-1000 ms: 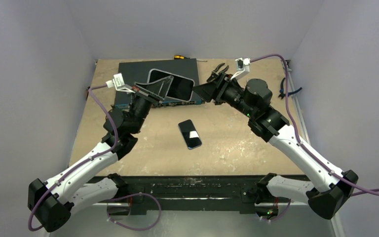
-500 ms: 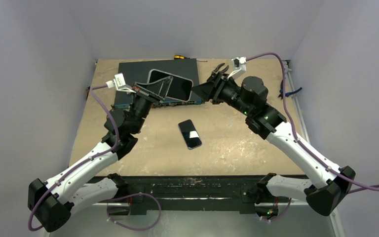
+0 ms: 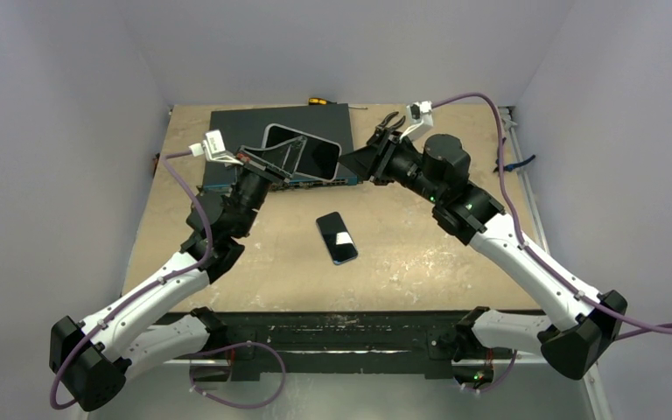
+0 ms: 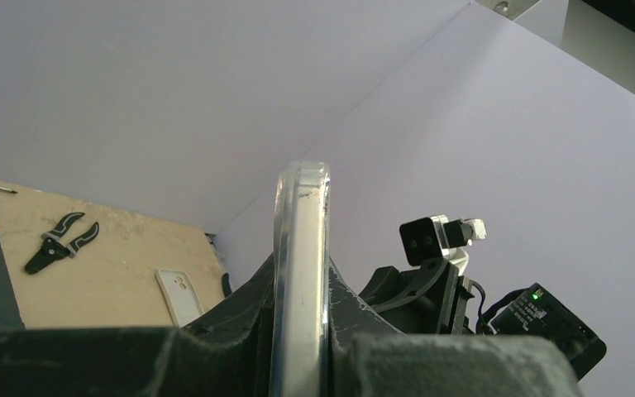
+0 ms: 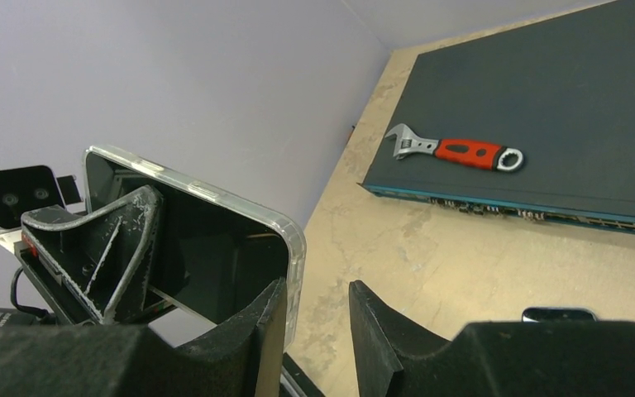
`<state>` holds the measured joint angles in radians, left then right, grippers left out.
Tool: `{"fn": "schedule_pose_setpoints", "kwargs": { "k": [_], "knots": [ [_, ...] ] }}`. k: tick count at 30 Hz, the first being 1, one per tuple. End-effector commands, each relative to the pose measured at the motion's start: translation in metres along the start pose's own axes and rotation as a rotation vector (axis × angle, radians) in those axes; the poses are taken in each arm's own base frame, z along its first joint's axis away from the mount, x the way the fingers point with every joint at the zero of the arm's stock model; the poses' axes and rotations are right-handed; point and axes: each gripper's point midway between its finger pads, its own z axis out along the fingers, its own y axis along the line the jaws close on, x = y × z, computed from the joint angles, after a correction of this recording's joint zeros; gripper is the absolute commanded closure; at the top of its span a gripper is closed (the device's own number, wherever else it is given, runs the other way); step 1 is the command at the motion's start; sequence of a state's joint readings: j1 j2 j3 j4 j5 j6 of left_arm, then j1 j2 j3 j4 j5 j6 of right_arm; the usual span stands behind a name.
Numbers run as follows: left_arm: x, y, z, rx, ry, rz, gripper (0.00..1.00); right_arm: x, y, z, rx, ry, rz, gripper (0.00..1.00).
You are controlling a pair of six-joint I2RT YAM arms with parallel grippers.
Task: Take the phone out of the phone case
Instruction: Remove the phone case from the phone.
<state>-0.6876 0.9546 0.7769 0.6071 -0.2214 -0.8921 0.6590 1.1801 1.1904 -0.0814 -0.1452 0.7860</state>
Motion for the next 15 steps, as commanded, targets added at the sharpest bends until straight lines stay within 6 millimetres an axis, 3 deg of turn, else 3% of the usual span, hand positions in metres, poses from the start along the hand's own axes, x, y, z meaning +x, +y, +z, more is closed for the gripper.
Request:
{"fn": "schedule_pose_setpoints", "kwargs": {
  "k": [1,15],
  "knots": [
    [-0.061,-0.074,-0.006,0.231,-0.181,-0.094,1.00,0.016,-0.025,0.006,0.100,0.057,-0.002,0.64],
    [-0.064,-0.080,-0.006,0.258,-0.194,-0.104,1.00,0.035,-0.034,0.014,0.118,0.124,0.006,0.66]
  ]
}}
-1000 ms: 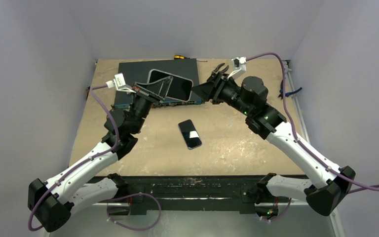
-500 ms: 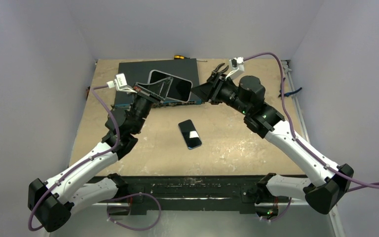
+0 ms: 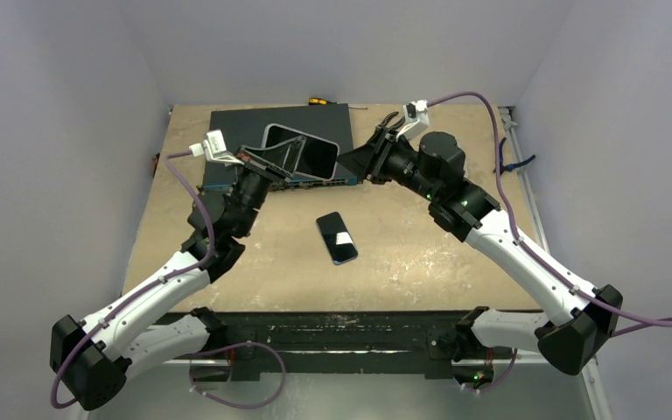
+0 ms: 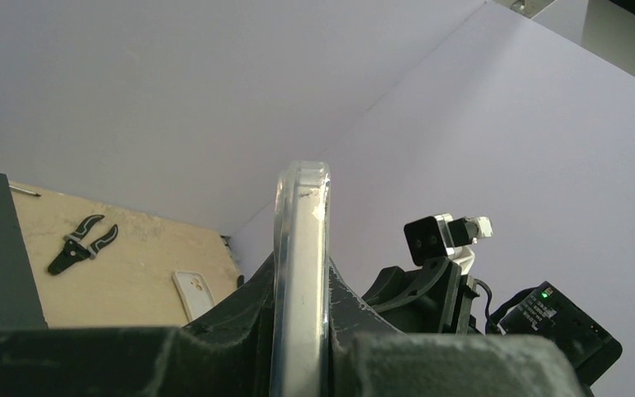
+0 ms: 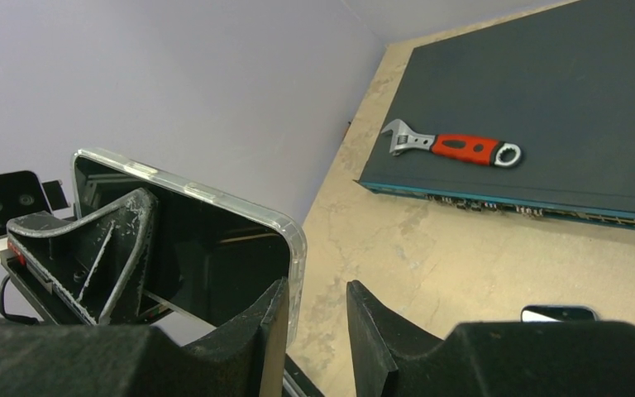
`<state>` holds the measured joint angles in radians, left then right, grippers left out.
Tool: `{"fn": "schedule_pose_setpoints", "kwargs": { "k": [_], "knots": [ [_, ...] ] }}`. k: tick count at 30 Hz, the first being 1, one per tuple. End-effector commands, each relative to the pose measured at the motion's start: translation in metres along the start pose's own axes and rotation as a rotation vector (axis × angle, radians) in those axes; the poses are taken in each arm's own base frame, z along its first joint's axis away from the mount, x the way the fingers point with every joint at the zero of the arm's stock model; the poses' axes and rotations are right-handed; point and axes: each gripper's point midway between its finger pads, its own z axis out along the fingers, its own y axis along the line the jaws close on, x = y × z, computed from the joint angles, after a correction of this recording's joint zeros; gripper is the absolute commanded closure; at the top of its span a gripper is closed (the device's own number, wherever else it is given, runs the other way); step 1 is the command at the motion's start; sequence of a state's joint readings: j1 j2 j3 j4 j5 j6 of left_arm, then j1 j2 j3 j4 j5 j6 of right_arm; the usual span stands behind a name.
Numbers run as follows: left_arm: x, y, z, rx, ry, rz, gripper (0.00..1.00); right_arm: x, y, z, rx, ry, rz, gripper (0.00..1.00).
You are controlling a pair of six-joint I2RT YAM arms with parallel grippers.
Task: Take the phone out of the phone case
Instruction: Remove the phone case from the phone.
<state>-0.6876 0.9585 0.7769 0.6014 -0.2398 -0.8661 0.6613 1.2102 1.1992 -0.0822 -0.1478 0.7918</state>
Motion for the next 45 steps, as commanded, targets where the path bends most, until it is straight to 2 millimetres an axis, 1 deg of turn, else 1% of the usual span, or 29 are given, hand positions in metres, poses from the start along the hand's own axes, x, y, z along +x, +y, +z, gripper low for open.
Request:
{"fn": "schedule_pose_setpoints", "kwargs": {
  "k": [1,12,31,38,45],
  "knots": [
    [-0.066,-0.083,-0.008,0.275,-0.188,-0.135,1.00,0.031,-0.030,0.008,0.106,0.109,-0.002,0.66],
    [-0.070,-0.086,-0.008,0.280,-0.204,-0.128,1.00,0.048,-0.036,0.014,0.121,0.169,-0.001,0.67],
    [-0.080,-0.092,-0.009,0.290,-0.232,-0.114,1.00,0.072,-0.057,0.019,0.159,0.231,0.000,0.69],
    [-0.085,-0.098,-0.009,0.304,-0.241,-0.112,1.00,0.079,-0.068,0.021,0.184,0.248,-0.001,0.70],
    [-0.090,-0.102,-0.012,0.310,-0.251,-0.107,1.00,0.086,-0.074,0.024,0.193,0.263,-0.003,0.72]
  ]
}}
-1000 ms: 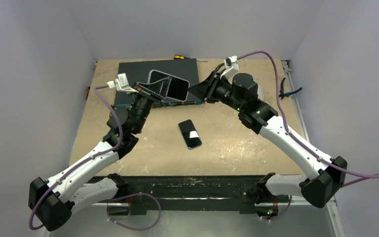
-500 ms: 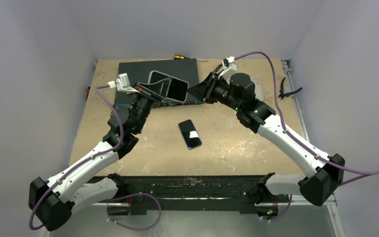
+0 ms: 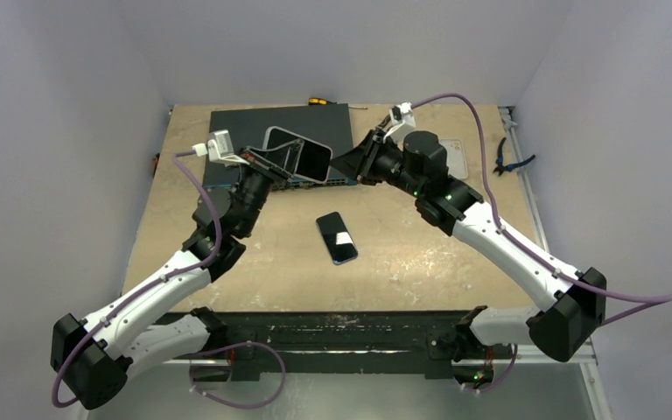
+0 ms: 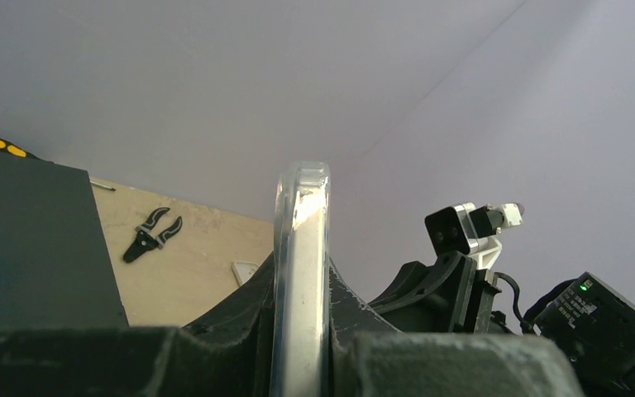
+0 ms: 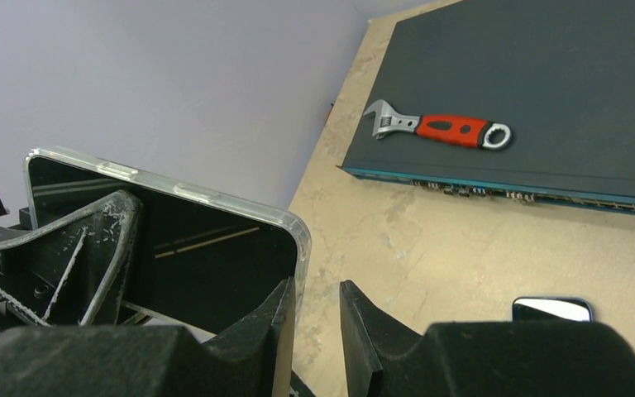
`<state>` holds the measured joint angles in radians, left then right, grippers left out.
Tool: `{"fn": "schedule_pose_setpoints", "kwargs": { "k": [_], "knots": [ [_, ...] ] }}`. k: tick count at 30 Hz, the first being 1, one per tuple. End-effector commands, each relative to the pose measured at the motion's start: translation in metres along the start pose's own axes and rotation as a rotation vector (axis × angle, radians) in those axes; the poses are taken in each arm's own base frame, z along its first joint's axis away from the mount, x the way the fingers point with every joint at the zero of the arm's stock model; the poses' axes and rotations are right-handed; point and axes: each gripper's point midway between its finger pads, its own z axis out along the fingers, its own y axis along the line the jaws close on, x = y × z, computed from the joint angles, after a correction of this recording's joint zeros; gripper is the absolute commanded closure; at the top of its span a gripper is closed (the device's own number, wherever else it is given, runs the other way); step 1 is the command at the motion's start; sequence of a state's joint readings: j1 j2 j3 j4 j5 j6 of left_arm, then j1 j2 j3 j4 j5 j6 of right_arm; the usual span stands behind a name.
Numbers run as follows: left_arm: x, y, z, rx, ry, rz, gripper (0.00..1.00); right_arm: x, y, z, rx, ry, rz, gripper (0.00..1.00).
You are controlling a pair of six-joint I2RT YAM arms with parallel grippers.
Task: Take the phone out of the phone case
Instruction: Remove the phone case from the phone.
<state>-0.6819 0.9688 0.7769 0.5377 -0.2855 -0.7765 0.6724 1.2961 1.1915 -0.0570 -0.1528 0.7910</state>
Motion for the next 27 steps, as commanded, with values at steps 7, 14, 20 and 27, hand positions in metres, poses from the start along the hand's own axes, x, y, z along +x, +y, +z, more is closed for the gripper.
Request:
{"fn": "schedule_pose_setpoints", "kwargs": {
  "k": [7,14,20,27],
  "knots": [
    [-0.114,-0.117,-0.026,0.385,-0.290,-0.220,1.00,0.069,-0.059,0.005,0.161,0.221,-0.008,0.74],
    [-0.116,-0.118,-0.027,0.389,-0.294,-0.217,1.00,0.075,-0.064,0.007,0.169,0.235,-0.004,0.75],
    [-0.119,-0.121,-0.028,0.396,-0.301,-0.217,1.00,0.078,-0.068,0.009,0.178,0.245,-0.003,0.76],
    [-0.122,-0.122,-0.029,0.399,-0.306,-0.213,1.00,0.083,-0.074,0.009,0.194,0.251,-0.001,0.76]
  ]
}}
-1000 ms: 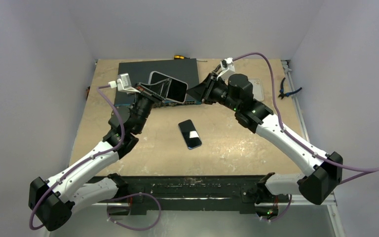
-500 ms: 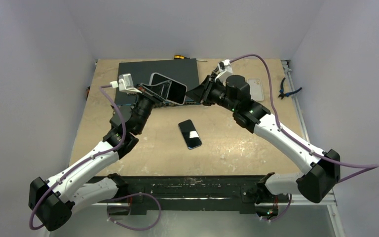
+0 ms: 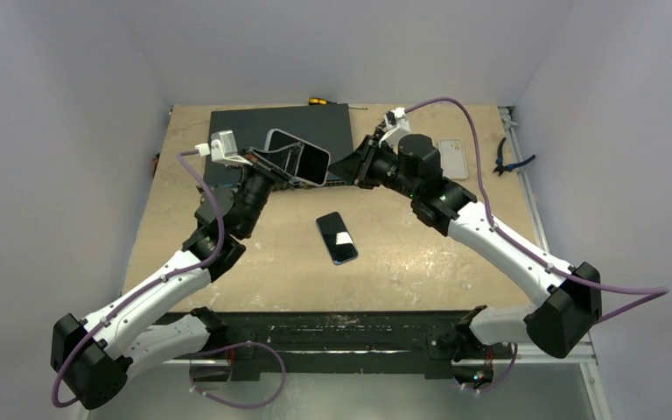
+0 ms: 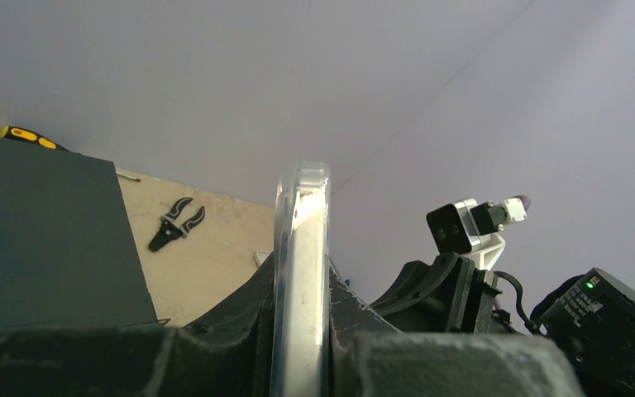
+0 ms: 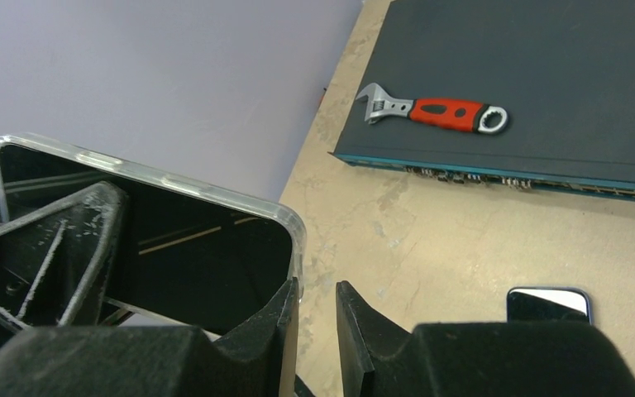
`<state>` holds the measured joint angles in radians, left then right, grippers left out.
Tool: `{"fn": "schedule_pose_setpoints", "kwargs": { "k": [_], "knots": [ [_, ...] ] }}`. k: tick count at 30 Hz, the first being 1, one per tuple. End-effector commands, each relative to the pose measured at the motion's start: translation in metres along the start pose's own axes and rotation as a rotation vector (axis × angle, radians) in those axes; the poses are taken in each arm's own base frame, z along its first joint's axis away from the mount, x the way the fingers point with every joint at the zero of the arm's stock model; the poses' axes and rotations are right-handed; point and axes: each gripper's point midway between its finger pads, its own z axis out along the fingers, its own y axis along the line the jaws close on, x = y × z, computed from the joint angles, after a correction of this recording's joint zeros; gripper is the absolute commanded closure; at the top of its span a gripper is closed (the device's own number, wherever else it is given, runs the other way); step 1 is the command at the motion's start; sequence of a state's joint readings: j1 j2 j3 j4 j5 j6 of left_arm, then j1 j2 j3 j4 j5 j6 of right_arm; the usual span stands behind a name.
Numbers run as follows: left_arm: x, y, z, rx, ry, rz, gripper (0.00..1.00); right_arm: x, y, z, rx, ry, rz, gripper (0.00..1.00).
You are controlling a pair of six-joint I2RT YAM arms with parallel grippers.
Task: Take the phone out of the phone case
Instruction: Remove the phone case from the phone.
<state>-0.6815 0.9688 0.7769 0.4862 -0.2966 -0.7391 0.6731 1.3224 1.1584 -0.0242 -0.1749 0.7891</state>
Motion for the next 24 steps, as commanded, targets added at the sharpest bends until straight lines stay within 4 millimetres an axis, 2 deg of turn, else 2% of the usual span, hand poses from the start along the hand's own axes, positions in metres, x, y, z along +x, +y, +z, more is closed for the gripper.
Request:
{"fn": "schedule_pose_setpoints", "kwargs": {
  "k": [1,10,18,24],
  "knots": [
    [-0.136,-0.126,-0.037,0.436,-0.343,-0.267,1.00,0.068,-0.064,0.003,0.193,0.217,0.000,0.76],
    [-0.135,-0.127,-0.037,0.438,-0.337,-0.273,1.00,0.068,-0.064,0.003,0.190,0.212,0.003,0.75],
    [-0.121,-0.124,-0.033,0.451,-0.296,-0.333,1.00,0.064,-0.040,0.004,0.069,0.192,0.025,0.69],
    [-0.111,-0.122,-0.030,0.461,-0.267,-0.391,1.00,0.067,-0.040,0.008,0.058,0.206,0.044,0.69]
  ]
}}
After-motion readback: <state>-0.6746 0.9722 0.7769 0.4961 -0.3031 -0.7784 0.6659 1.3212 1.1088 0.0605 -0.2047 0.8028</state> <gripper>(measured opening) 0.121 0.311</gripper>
